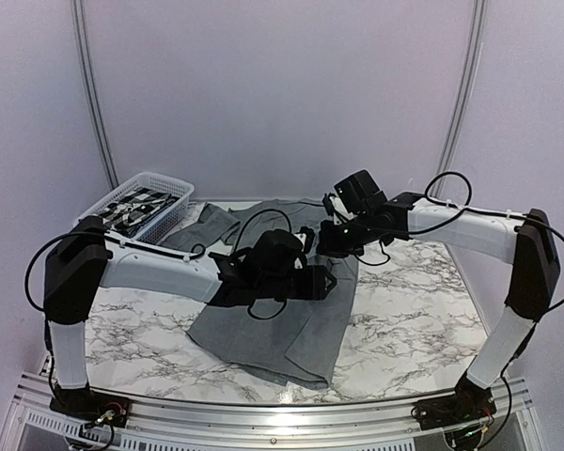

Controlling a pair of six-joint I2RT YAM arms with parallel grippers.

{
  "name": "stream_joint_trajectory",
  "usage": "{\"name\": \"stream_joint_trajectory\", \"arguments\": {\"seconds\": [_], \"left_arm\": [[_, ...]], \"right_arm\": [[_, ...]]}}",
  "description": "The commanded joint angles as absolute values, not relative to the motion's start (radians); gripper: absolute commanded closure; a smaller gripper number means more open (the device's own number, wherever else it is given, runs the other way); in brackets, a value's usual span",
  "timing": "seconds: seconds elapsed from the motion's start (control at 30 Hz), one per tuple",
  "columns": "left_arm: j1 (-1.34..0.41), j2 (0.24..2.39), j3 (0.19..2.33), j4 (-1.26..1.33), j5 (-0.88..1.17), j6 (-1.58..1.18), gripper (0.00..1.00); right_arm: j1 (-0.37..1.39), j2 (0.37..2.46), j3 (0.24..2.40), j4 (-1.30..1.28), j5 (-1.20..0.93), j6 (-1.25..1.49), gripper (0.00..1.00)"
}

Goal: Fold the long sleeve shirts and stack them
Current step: Fold the sleeve of the 1/3-folded shirt.

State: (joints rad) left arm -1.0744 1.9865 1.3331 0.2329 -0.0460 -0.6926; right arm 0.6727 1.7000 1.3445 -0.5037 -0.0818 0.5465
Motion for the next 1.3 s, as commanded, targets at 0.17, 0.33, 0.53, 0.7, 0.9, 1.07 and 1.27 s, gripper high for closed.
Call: {"name": "stream_joint_trajectory", "arguments": {"seconds": [0.17,0.33,0.53,0.7,0.9,1.07,1.27], "left_arm": [[-1.069,2.035,1.356,0.098,-0.238,-0.789,0.37],[-1.069,2.028,1.328,0.091,-0.23,-0.868,0.37],[-1.066,2.042,1.301,0.2,-0.183,-0.949,0.31],[-1.064,2.046,1.316,0.231,-0.261,-0.93,0.29],[-1.051,2.086,1.366,0.239,-0.3,-0.867,0.35],[-1.045,2.082,1.372,0.241,-0.321,-0.82,0.48],[-1.04,2.091,1.373,0.248,-0.315,-0.809,0.62]], "right_arm": [[0.664,1.712,1.404,-0.481,-0.089,0.557,1.0],[0.664,1.721,1.432,-0.485,-0.089,0.554,1.0],[0.664,1.727,1.445,-0.483,-0.092,0.555,1.0],[0.664,1.718,1.436,-0.487,-0.089,0.558,1.0],[0.664,1.709,1.437,-0.494,-0.083,0.557,1.0],[0.663,1.707,1.439,-0.501,-0.078,0.556,1.0],[0.663,1.709,1.439,-0.5,-0.078,0.556,1.0]]}}
